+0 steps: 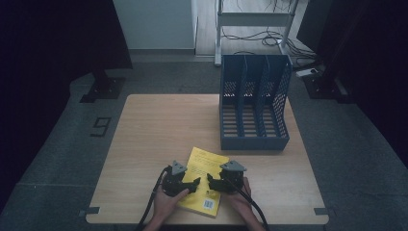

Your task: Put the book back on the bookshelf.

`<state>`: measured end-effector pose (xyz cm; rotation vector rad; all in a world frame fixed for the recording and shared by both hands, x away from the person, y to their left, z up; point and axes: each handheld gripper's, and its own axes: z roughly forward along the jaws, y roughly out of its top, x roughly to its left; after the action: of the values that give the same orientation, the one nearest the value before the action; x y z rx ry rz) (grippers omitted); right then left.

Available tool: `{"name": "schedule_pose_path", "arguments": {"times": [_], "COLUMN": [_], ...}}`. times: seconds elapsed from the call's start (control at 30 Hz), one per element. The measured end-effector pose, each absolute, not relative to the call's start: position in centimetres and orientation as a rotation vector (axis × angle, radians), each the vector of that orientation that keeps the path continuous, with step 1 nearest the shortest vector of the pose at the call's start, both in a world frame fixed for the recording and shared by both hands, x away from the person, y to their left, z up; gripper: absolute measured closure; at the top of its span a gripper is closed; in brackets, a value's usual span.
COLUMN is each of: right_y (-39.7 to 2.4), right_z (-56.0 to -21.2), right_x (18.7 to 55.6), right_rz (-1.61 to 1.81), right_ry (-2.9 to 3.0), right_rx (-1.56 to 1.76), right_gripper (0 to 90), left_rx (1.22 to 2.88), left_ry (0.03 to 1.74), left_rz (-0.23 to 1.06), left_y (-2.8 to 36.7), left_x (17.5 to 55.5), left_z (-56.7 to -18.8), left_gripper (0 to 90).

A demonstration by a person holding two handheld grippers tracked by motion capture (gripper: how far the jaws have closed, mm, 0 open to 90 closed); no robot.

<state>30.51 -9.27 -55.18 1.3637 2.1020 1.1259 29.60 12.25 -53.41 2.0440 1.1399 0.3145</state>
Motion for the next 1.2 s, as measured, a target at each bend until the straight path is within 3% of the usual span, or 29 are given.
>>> {"name": "schedule_pose_path", "arguments": {"times": [0.23, 0.37, 0.83, 1.0, 1.2], "right_y": [-9.24, -9.3, -9.33, -9.32, -9.34], "right_z": [-55.18, -55.18, -55.19, -55.19, -55.19], "right_x": [30.51, 30.52, 30.56, 30.56, 30.57], "right_rz": [1.125, 1.134, 1.135, 1.134, 1.135], "right_ry": [2.099, 2.098, 2.101, 2.101, 2.101], "right_rx": [1.368, 1.373, 1.374, 1.373, 1.372], "right_gripper": [12.9, 13.0, 13.1, 13.1, 13.5], "left_rx": [1.978, 1.899, 2.05, 2.081, 2.08], "left_ry": [1.13, 1.083, 1.082, 1.069, 1.072], "left_rz": [0.264, 0.057, 0.175, 0.195, 0.16], "left_y": [12.67, 13.11, 12.38, 12.8, 13.05], "left_x": [29.43, 29.66, 29.66, 29.81, 29.77], "left_z": [-52.75, -52.56, -53.11, -53.08, -52.91], "left_gripper": [29.8, 35.1, 33.9, 44.5, 49.7]}}
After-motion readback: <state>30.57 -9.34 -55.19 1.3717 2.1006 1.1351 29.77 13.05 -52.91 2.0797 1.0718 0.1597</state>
